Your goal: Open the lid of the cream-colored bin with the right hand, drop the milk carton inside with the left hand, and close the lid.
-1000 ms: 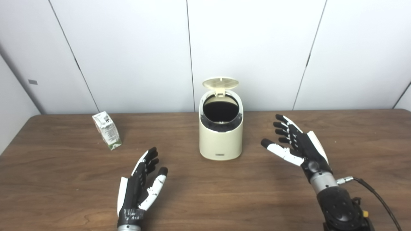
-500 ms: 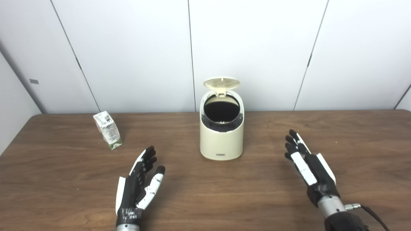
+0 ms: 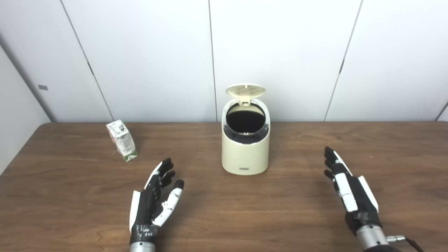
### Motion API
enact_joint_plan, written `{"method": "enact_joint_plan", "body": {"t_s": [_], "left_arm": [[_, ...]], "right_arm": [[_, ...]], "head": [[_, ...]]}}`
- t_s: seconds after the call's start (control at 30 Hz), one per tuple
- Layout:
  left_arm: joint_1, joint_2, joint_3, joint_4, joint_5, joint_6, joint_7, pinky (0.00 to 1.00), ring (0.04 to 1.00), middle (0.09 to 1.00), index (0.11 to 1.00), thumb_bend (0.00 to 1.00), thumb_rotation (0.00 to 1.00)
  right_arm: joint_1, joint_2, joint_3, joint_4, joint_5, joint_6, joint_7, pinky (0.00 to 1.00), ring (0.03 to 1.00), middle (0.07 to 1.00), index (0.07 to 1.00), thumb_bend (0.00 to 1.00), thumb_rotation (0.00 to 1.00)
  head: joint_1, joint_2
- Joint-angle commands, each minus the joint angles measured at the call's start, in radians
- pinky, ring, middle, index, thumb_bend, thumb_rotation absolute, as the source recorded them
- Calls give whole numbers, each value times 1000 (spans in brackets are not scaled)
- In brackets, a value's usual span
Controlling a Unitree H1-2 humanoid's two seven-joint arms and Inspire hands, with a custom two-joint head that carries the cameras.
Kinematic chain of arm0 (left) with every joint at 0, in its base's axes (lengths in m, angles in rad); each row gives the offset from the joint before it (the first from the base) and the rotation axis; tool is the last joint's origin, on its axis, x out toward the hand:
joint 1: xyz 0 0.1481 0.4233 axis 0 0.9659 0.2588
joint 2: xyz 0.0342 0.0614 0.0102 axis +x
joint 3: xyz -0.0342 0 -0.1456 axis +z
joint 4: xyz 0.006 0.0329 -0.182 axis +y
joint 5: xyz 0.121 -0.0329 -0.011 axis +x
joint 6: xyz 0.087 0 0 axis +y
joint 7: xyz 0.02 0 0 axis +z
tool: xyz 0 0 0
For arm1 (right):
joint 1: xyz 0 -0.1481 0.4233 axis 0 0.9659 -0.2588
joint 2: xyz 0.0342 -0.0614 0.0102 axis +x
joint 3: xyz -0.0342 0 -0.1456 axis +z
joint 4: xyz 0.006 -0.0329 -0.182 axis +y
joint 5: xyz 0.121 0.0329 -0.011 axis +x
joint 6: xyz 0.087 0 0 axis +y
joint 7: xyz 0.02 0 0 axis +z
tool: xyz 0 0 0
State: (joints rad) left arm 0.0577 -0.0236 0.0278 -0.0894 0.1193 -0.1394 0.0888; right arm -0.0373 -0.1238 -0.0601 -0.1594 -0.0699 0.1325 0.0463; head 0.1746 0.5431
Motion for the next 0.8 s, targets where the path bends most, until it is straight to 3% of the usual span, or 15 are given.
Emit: {"method": "enact_joint_plan", "body": {"t_s": [0.0, 0.13, 0.23, 0.33, 0.4, 0.57, 0.67, 0.77], "left_arm": [[29, 6, 8, 8, -14, -2, -1, 787, 863, 897, 941, 573, 495], [33, 16, 14, -73, -5, 65, -6, 807, 887, 917, 965, 633, 508], [37, 18, 32, -132, 17, 112, 8, 886, 910, 921, 965, 655, 460], [32, 22, 50, -167, 47, 142, 23, 849, 895, 913, 952, 680, 384], [20, 34, 69, -177, 56, 153, 33, 797, 876, 906, 948, 715, 319], [-28, 60, 110, -188, 91, 190, 60, 754, 837, 893, 942, 777, 294], [-58, 75, 128, -194, 117, 216, 79, 752, 834, 888, 941, 807, 266], [-84, 94, 144, -187, 165, 220, 108, 823, 853, 894, 935, 833, 272]], "right_arm": [[-15, -24, -15, -6, 16, -72, -1, 930, 971, 967, 949, 559, 1000], [-13, -52, -30, 24, 80, -88, 38, 947, 981, 982, 981, 535, 1000], [-10, -69, -30, 11, 99, -64, 55, 943, 973, 974, 987, 537, 988], [-5, -74, -27, -19, 107, -28, 55, 910, 957, 960, 969, 575, 973], [-4, -69, -30, -39, 121, -5, 54, 866, 947, 945, 950, 597, 950], [-3, -67, -39, -60, 163, 13, 59, 796, 911, 914, 922, 647, 874], [-2, -71, -38, -65, 181, 10, 67, 735, 878, 889, 903, 668, 836], [-3, -74, -37, -60, 186, 8, 68, 712, 862, 875, 891, 712, 816]], "head": [[41, -4], [129, -15], [172, -25], [197, -29], [209, -26], [256, -19], [267, -16], [272, -16]]}}
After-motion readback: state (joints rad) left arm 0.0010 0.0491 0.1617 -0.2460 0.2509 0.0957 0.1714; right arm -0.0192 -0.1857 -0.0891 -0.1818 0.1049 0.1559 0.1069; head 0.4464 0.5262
